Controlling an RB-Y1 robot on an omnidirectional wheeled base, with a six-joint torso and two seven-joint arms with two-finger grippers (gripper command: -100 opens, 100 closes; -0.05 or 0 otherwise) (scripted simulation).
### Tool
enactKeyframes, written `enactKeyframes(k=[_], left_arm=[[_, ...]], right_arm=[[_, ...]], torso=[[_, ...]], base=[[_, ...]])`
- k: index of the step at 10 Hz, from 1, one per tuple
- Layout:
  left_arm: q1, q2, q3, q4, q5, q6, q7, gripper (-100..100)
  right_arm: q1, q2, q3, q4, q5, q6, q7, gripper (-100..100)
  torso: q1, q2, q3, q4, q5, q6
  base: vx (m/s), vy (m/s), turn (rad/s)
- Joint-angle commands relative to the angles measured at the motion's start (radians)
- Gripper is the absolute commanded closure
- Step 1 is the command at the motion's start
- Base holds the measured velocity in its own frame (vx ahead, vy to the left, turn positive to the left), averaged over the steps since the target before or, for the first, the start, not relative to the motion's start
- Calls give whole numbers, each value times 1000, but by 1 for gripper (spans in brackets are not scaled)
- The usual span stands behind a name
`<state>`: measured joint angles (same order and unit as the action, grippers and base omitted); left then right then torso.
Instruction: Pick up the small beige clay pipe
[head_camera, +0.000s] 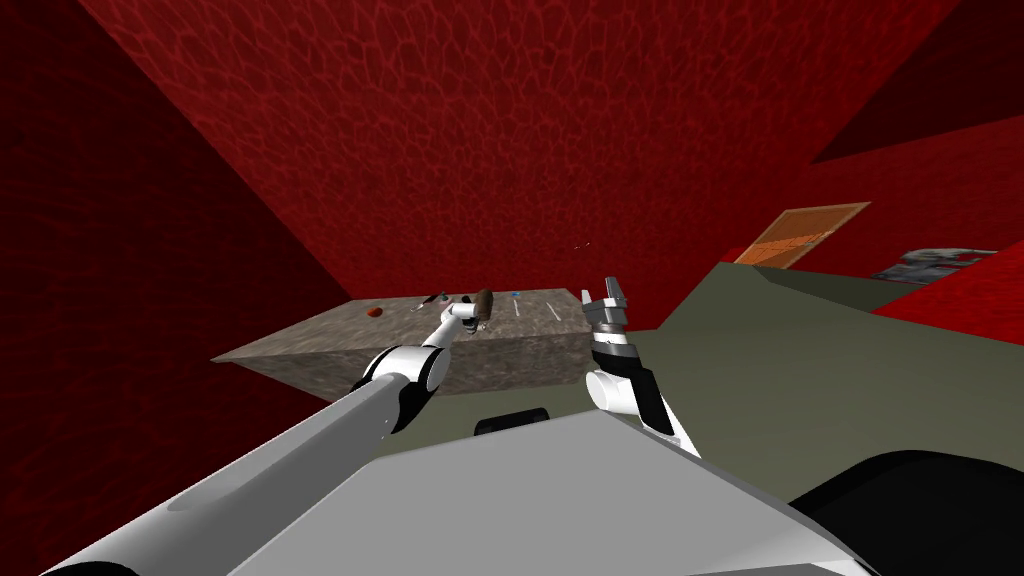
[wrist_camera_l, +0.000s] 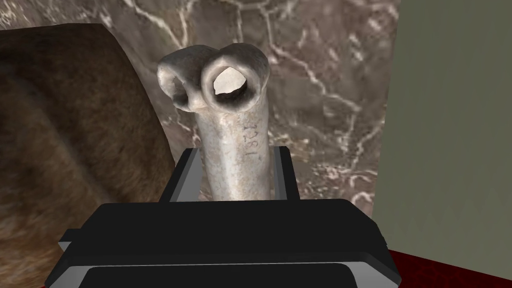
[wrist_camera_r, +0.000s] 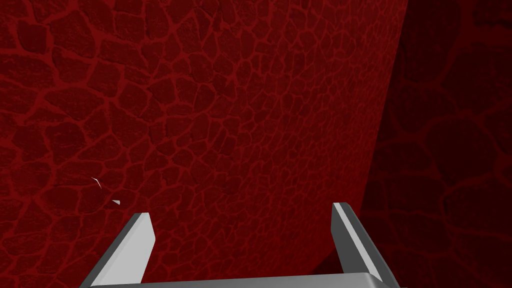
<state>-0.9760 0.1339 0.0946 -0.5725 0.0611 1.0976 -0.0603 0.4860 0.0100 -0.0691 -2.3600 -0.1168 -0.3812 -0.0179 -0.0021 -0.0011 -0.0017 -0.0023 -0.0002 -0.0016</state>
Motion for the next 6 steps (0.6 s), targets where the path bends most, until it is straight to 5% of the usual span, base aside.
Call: enactKeyframes(k=[1, 6], left_arm=[[4, 13, -20, -13, 30, 9, -2, 100], [-32, 104, -136, 53, 175, -15, -7, 100]], right_arm=[[0, 0, 0, 0, 0, 0, 0, 0], [0, 0, 0, 0, 0, 0, 0, 0]], torso=[[0, 0, 0, 0, 0, 0], [1, 0, 0, 0, 0, 0]], base=[[-31, -44, -2], [-26, -39, -25]])
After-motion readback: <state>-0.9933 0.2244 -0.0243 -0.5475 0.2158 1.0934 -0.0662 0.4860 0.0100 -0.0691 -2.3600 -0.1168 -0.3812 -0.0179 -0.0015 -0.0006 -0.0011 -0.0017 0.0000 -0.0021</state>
